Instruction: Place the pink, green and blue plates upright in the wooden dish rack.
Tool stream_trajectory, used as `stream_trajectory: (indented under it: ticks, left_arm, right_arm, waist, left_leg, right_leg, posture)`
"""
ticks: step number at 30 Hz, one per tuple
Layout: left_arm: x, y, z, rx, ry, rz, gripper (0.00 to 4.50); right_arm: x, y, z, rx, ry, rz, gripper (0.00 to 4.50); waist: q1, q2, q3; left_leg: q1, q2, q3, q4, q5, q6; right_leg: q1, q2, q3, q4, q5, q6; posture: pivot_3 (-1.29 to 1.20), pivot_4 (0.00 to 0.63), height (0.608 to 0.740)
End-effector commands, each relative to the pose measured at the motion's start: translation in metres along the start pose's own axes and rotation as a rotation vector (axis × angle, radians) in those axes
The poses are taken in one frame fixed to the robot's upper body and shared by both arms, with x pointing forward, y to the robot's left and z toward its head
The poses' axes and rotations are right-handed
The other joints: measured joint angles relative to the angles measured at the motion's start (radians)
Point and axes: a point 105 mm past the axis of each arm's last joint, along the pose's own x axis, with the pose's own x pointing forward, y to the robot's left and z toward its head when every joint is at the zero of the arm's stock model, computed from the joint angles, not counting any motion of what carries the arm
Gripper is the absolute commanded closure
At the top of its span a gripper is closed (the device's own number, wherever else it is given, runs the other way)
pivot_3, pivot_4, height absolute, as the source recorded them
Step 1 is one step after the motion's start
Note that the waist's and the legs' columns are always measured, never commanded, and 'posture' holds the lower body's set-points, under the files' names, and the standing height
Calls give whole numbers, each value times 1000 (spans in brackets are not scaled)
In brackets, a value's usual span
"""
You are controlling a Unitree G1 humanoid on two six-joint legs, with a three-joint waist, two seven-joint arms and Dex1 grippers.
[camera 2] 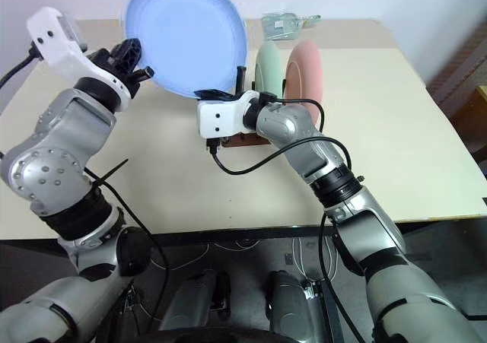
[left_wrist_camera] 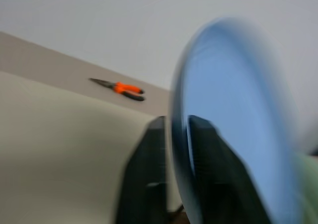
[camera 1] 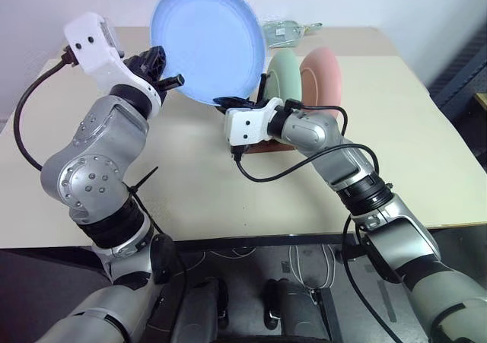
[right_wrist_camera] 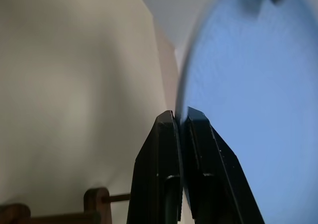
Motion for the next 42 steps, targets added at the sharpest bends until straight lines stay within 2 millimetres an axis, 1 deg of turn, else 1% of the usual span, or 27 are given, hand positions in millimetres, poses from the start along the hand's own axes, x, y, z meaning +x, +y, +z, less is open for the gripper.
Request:
stream_trajectory:
  ticks: [1,2,3,4,6,7,8,9,10,11,12,13,14,15,17,18,21,25,30,36,39,40,41,42]
  left_arm:
    - [-6,26,62,-87,-282,115,1965]
    - [-9,43,77,-67,-347,190,1544]
    - [-12,57,87,-33,-384,251,1544]
    - [-15,72,93,58,-401,318,1544]
    - [-17,91,91,292,-369,377,1544]
    - [-16,98,83,389,-329,372,1544]
    - [-15,104,69,471,-262,359,1544]
    - [-13,112,49,542,-173,339,1544]
    - [-13,117,27,588,-89,299,1544]
    - [-14,120,3,676,-4,249,1544]
    - [-16,121,-21,737,75,186,1544]
    - [-21,118,-47,749,156,105,1544]
    - [-25,116,-62,748,204,52,1544]
    - [-32,108,-83,729,258,-39,1544]
    - [-45,92,-108,731,311,-191,1544]
    - [-50,87,-114,733,324,-236,1544]
    - [-63,78,-129,669,381,-337,1544]
    - [-74,71,-137,624,434,-417,1544]
    - [-86,62,-141,596,463,-477,1544]
    - [-90,58,-139,591,467,-489,1544]
    - [-91,57,-140,596,474,-493,1454]
    - [-91,56,-140,598,476,-496,1454]
    - [-92,55,-141,601,477,-500,1454]
    - [-92,54,-141,604,478,-503,1454]
  right_arm:
    - [-7,-28,18,-42,-88,-88,4500]
    - [-9,-32,21,-28,-108,-100,4500]
    - [-11,-36,24,-9,-127,-114,4500]
    - [-15,-44,28,39,-154,-142,4500]
    - [-23,-59,40,182,-232,-183,4500]
    - [-28,-66,47,276,-283,-197,4500]
    - [-34,-73,54,388,-336,-208,4500]
    - [-40,-82,60,531,-400,-229,4500]
    - [-46,-90,65,686,-460,-239,4500]
    - [-52,-95,69,858,-518,-227,4500]
    - [-56,-97,73,961,-561,-207,4500]
    - [-58,-96,74,1079,-578,-182,4500]
    - [-59,-94,74,1153,-580,-162,4500]
    - [-58,-90,71,1249,-569,-147,4500]
    - [-56,-84,65,1383,-532,-137,4500]
    - [-55,-82,62,1419,-512,-140,4500]
    - [-50,-77,50,1543,-446,-150,4500]
    - [-48,-74,39,1622,-397,-164,4500]
    - [-41,-71,22,1693,-330,-188,4500]
    - [-35,-67,7,1710,-261,-204,4500]
    - [-33,-66,3,1711,-241,-196,3464]
    - [-32,-66,2,1698,-237,-197,3028]
    - [-32,-67,1,1674,-233,-203,2490]
    - [-32,-69,1,1621,-220,-213,2075]
  waist:
    - [-1,0,0]
    - [-6,0,0]
    - [-11,1,1]
    - [-13,1,1]
    - [-19,2,1]
    - [-18,2,1]
    - [-11,2,1]
    - [-5,2,1]
    - [-1,2,1]
    - [3,2,1]
    - [5,1,0]
    - [5,1,0]
    - [5,1,0]
    - [3,1,0]
    - [-4,1,0]
    - [-5,1,0]
    - [-9,3,1]
    - [-8,4,0]
    - [-5,4,0]
    - [-5,4,0]
    - [-5,4,0]
    - [-6,4,0]
    - [-5,4,0]
    - [-5,4,0]
  left_leg:
    - [0,0,0,0,0,0]
    - [0,0,0,0,0,0]
    - [0,0,0,0,0,-1]
    - [1,1,1,-1,1,-1]
    - [2,1,2,-3,1,-2]
    - [3,1,2,-4,1,-2]
    - [3,1,2,-4,1,-2]
    - [3,1,1,-4,1,-2]
    - [3,1,1,-4,1,-2]
    - [2,1,0,-4,1,-2]
    - [2,0,0,-3,1,-2]
    - [1,0,-1,-3,0,-2]
    - [1,0,-1,-3,-1,-2]
    - [1,-1,-1,-3,-2,-4]
    - [0,-1,-1,-3,-2,-4]
    - [-1,-1,0,-4,-2,-4]
    - [-4,0,2,-5,-2,-5]
    - [-4,1,5,-6,0,-2]
    - [-4,0,6,-6,0,-1]
    - [-4,0,6,-5,0,0]
    - [-4,1,6,-5,0,0]
    - [-4,1,6,-5,0,0]
    - [-4,1,6,-5,0,0]
    - [-4,1,6,-5,0,0]
  right_leg:
    - [0,0,0,0,0,0]
    - [0,0,0,0,0,0]
    - [-1,1,0,0,0,0]
    - [-1,2,0,1,0,0]
    - [-1,3,1,1,0,0]
    - [-1,3,1,1,0,-1]
    - [-1,4,1,2,0,-1]
    - [0,4,0,2,0,-1]
    - [1,3,0,1,0,-1]
    - [1,3,0,1,0,-1]
    - [2,2,0,1,0,-1]
    - [1,1,-1,1,0,-1]
    - [1,0,-1,1,0,-1]
    - [1,-2,0,0,0,-1]
    - [-2,-5,0,0,0,-1]
    - [-4,-5,0,1,0,-1]
    - [-10,-5,2,3,0,-3]
    - [-12,-4,3,4,1,-4]
    - [-12,-4,3,4,1,-4]
    - [-12,-3,3,4,1,-3]
    - [-12,-3,3,4,1,-3]
    - [-12,-3,3,4,1,-3]
    - [-12,-3,3,4,1,-3]
    - [-12,-3,3,4,1,-3]
  posture:
    - [0,150,740]
    - [0,150,740]
    - [0,150,740]
    - [0,150,740]
    - [0,150,740]
    - [0,150,740]
    - [0,150,740]
    - [0,150,740]
    - [0,150,740]
    - [0,150,740]
    - [0,150,740]
    - [0,150,740]
    - [0,150,740]
    - [0,150,740]
    - [0,150,740]
    - [0,150,740]
    - [0,150,740]
    - [0,150,740]
    - [0,150,740]
    - [0,150,740]
    - [0,150,740]
    - [0,150,740]
    - [0,150,740]
    - [0,150,740]
